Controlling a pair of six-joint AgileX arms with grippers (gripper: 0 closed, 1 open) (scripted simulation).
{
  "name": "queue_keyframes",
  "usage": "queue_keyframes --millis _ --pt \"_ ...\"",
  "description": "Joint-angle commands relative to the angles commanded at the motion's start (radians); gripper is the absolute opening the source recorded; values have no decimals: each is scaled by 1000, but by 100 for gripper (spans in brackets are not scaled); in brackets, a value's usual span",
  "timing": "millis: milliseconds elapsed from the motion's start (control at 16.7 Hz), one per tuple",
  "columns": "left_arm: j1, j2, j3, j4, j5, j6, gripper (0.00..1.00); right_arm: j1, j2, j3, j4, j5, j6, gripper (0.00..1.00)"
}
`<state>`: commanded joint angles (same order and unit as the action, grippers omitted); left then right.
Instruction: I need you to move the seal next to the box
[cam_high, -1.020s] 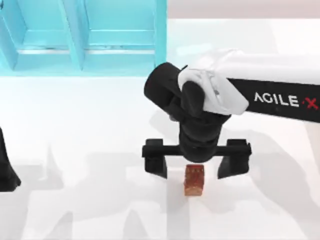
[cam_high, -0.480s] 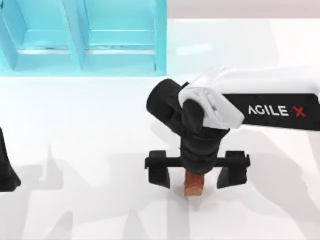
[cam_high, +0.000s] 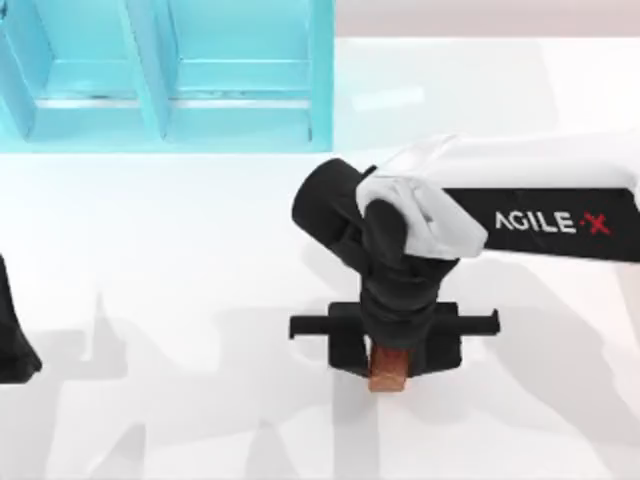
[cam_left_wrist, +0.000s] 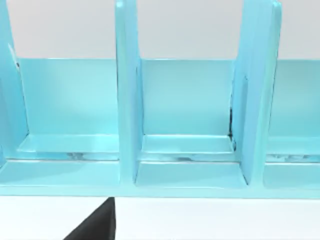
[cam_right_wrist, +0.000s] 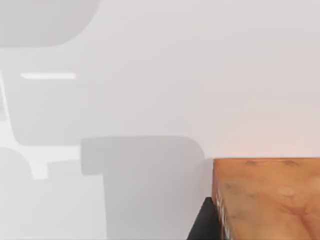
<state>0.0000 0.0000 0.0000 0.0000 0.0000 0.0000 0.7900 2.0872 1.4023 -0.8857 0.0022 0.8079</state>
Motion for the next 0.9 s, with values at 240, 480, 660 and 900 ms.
queue_keyframes --millis 240,480,660,900 --pt "0 0 0 0 0 0 100 0 0 0 0 0 0 0" --pt "0 0 0 0 0 0 100 0 0 0 0 0 0 0" --pt "0 0 0 0 0 0 100 0 0 0 0 0 0 0" --pt "0 0 0 0 0 0 100 -1 -14 26 -32 0 1 0"
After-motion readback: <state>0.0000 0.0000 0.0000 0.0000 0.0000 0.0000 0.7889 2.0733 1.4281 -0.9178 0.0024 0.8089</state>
